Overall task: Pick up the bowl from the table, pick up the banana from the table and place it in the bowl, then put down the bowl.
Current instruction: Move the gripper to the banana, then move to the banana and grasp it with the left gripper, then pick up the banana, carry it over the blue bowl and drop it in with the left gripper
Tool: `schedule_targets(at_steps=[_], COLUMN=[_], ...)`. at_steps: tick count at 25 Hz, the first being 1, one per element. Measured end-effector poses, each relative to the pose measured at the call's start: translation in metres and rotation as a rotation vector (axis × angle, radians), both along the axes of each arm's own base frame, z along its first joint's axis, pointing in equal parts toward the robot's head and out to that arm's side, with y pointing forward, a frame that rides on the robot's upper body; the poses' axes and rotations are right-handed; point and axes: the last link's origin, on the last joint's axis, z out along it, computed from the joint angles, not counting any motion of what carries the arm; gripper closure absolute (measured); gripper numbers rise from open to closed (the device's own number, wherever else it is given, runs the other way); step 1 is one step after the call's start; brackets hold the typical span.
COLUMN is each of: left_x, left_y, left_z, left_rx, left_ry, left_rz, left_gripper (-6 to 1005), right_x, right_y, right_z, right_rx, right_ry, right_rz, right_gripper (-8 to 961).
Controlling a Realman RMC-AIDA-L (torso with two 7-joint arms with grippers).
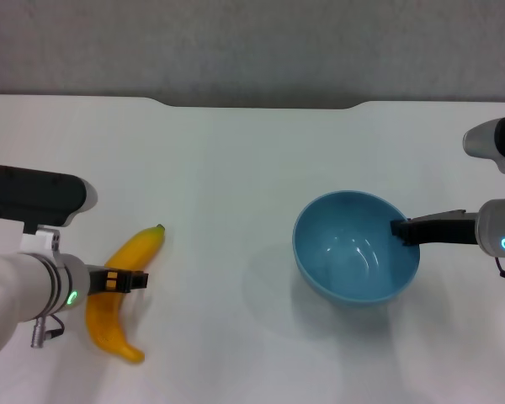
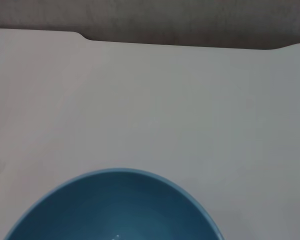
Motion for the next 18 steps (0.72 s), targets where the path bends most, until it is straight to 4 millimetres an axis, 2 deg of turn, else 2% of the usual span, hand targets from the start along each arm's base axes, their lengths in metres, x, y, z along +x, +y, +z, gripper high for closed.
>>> schedule_targets(at_steps=[9, 14, 18], left_x=[0.0, 0.001, 0.022], left_y=[0.002, 0.004, 0.015], left_z=[0.001, 0.003, 0.012], left_rx=[0.004, 0.015, 0.053], left_ry=[-0.006, -0.013, -0.049], left_rz=[0.009, 0.009, -0.043], left_gripper=[220, 414, 465], right_x=[0.001, 0.001, 0.003], right_y=[0.0, 0.0, -0.001], right_z=[0.001, 0.0, 0.0], right_rx=[0.005, 0.002, 0.001], right_ry=[0.0, 0.0, -0.002], right_rz=[-0.001, -0.002, -0.009], right_gripper=[911, 910, 910])
